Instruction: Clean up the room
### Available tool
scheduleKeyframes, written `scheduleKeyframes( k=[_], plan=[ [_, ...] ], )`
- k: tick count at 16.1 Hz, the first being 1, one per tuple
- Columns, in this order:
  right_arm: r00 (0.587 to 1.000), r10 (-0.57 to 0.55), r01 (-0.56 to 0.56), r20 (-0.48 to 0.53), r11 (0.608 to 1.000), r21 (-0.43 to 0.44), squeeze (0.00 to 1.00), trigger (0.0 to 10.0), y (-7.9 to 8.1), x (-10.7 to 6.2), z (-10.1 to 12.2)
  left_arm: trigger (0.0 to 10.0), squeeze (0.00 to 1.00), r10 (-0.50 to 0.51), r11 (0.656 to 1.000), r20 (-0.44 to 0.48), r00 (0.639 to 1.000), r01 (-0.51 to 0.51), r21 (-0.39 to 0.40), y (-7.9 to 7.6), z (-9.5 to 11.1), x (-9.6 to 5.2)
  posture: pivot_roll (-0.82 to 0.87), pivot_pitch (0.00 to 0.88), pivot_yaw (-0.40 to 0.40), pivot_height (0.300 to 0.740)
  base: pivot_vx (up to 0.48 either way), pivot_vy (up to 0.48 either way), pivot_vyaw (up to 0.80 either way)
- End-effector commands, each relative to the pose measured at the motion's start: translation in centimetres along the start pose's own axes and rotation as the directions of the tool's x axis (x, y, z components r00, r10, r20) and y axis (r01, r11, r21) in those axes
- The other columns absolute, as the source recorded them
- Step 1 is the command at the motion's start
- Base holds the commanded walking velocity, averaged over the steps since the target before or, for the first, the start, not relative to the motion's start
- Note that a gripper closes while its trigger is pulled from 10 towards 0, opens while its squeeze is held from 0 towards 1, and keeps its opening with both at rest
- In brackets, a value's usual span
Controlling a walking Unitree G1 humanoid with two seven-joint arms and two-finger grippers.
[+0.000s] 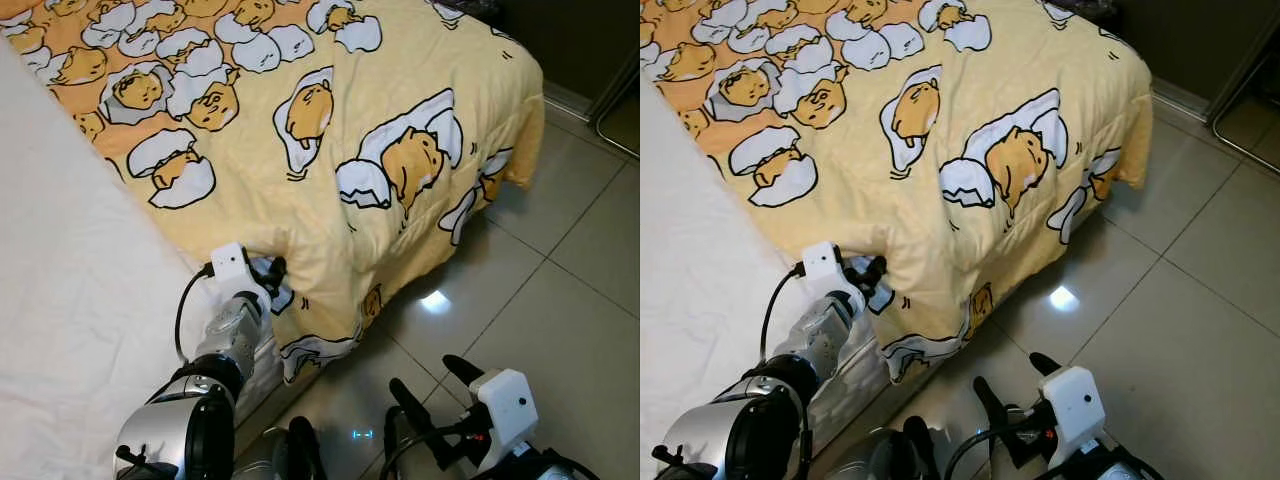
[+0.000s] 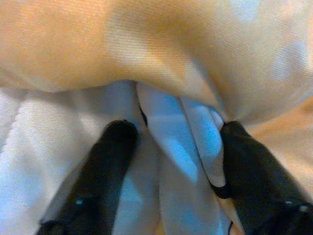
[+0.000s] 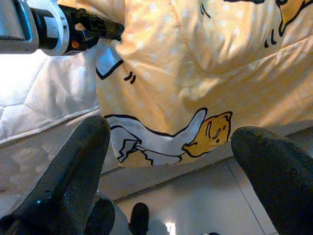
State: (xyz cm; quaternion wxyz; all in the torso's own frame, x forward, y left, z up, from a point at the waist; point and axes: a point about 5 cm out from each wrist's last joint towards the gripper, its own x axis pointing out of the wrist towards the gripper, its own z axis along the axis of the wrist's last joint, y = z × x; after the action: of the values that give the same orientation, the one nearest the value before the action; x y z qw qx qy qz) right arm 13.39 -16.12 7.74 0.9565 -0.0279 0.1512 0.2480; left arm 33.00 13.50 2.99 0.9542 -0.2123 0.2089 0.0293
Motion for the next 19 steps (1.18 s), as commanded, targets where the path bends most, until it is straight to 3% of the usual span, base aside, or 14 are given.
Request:
scheduleKeyframes(
  k=[1, 7, 10, 12, 13, 15, 18, 19],
  plan=[
    [1.000, 0.003, -0.003, -0.006, 1.000, 0.006, 0.00, 10.0, 0.2, 0.0, 0.0, 0.0, 0.00, 0.080, 0.996, -0.084, 0.993, -0.083, -0.032, 2.1, -2.4, -0.9, -0.36, 0.253, 0.163, 0.740, 0.000, 0.000, 0.00],
    [1.000, 0.017, -0.017, -0.010, 1.000, 0.004, 0.00, 10.0, 0.1, 0.4, 0.0, 0.0, 0.00, 0.173, 0.968, -0.150, 0.973, -0.197, -0.157, 5.6, -4.8, -2.5, -0.34, 0.242, 0.164, 0.740, 0.000, 0.000, 0.00],
    [1.000, 0.019, -0.019, -0.008, 1.000, 0.000, 0.00, 10.0, 0.0, 0.6, 0.0, 0.0, 0.00, 0.260, 0.937, -0.200, 0.945, -0.297, -0.185, 9.4, -7.8, -5.2, -0.33, 0.234, 0.175, 0.740, 0.000, 0.000, 0.00],
    [1.000, 0.019, -0.019, -0.008, 1.000, -0.001, 0.00, 10.0, -0.1, 0.7, 0.0, 0.0, 0.00, 0.277, 0.936, -0.224, 0.934, -0.315, -0.157, 10.7, -9.4, -6.9, -0.32, 0.227, 0.178, 0.740, 0.000, 0.000, 0.00],
    [1.000, 0.023, -0.023, -0.008, 1.000, -0.003, 0.00, 10.0, -0.2, 0.9, -0.1, 0.0, 0.00, 0.276, 0.941, -0.253, 0.927, -0.314, -0.128, 11.7, -11.1, -8.9, -0.30, 0.218, 0.179, 0.740, 0.000, 0.000, 0.00],
    [1.000, 0.026, -0.026, -0.007, 1.000, -0.004, 0.00, 10.0, -0.2, 1.1, -0.1, 0.0, 0.00, 0.256, 0.948, -0.263, 0.930, -0.295, -0.121, 11.4, -11.8, -9.9, -0.29, 0.210, 0.179, 0.740, 0.000, 0.000, 0.00],
    [0.999, 0.039, -0.039, 0.002, 0.999, -0.012, 0.00, 10.0, -0.5, 1.8, -0.1, 0.0, 0.00, 0.140, 0.978, -0.267, 0.954, -0.175, -0.112, 8.5, -12.4, -12.4, -0.27, 0.189, 0.179, 0.740, 0.000, 0.000, 0.00],
    [0.999, 0.044, -0.044, 0.008, 0.999, -0.013, 0.00, 10.0, -0.5, 2.1, -0.1, 0.0, 0.00, 0.059, 0.997, -0.204, 0.977, -0.069, -0.039, 7.1, -11.0, -12.3, -0.26, 0.177, 0.177, 0.740, 0.000, 0.000, 0.00]
  ],
)
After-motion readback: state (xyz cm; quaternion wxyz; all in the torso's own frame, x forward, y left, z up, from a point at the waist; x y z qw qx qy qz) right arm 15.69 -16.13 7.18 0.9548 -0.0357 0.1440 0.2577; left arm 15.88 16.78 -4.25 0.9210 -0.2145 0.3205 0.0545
